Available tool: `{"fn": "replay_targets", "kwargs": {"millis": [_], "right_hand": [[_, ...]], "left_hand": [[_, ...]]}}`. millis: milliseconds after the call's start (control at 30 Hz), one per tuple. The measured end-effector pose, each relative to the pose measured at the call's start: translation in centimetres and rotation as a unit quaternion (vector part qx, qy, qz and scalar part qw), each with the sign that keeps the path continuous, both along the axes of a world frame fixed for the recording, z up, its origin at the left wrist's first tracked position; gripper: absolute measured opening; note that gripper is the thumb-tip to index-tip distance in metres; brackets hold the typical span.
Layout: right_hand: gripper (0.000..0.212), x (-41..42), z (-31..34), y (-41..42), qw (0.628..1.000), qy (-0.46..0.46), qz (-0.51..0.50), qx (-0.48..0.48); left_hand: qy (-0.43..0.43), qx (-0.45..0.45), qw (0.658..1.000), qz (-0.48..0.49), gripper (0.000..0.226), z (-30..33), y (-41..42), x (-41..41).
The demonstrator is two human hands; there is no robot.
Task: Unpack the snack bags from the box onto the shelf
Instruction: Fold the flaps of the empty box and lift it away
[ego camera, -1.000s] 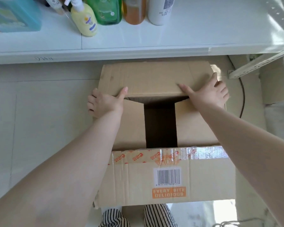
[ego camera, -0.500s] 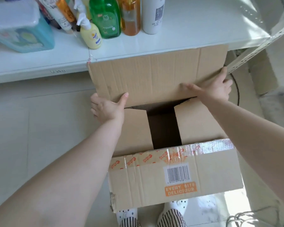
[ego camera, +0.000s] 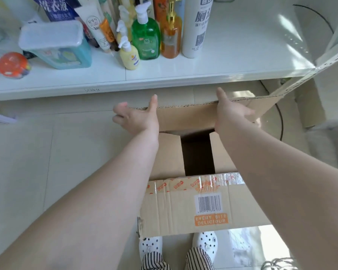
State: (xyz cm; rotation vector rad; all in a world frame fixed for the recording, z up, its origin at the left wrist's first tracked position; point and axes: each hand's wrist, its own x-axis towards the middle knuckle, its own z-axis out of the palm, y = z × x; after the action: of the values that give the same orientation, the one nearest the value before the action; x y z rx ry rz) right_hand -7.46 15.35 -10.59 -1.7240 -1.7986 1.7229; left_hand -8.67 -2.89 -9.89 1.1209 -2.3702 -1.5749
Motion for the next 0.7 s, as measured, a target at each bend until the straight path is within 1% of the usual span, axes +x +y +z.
{"fn": "replay_targets", "kwargs": {"millis": [100, 200, 267, 367, 400, 500, 567, 633, 700], "right_hand": [[0.115, 3.9, 0.9, -0.7, 0.999, -0.041, 0.018, 0.030], [0.113, 8.9, 0.6, -0.8, 0.994, -0.096, 0.024, 0.042], [0.116, 11.5, -0.5, -0.4, 0.989, -0.134, 0.033, 0.056], [0.136, 14.9, -2.2, 0.4, 0.978, -0.173, 0.057, 0.098], [0.139, 15.7, -2.5, 0.7, 0.971, -0.194, 0.075, 0.114], [0.139, 17.4, -3.5, 1.9, 0.946, -0.252, 0.116, 0.166], [0.141, 18.4, -4.5, 2.8, 0.929, -0.285, 0.142, 0.191], [0.141, 19.2, -5.4, 3.5, 0.919, -0.303, 0.163, 0.194], [0.140, 19.7, -6.3, 4.0, 0.912, -0.310, 0.185, 0.192]], "left_hand": [[0.007, -0.004, 1.000, -0.001, 0.097, -0.4, -0.4, 4.0], [-0.047, -0.048, 0.998, -0.002, 0.114, -1.9, -1.4, 8.8], [-0.086, -0.087, 0.992, -0.018, 0.120, -2.8, -2.0, 11.4], [-0.131, -0.118, 0.983, -0.045, 0.120, -4.3, -2.7, 13.8], [-0.142, -0.132, 0.979, -0.058, 0.120, -5.0, -3.0, 14.4], [-0.185, -0.163, 0.964, -0.099, 0.119, -7.0, -4.0, 15.6], [-0.205, -0.150, 0.961, -0.105, 0.120, -8.2, -4.6, 16.3], [-0.220, -0.136, 0.960, -0.105, 0.119, -9.3, -5.0, 16.9], [-0.226, -0.117, 0.961, -0.111, 0.112, -10.3, -5.1, 17.7]]}}
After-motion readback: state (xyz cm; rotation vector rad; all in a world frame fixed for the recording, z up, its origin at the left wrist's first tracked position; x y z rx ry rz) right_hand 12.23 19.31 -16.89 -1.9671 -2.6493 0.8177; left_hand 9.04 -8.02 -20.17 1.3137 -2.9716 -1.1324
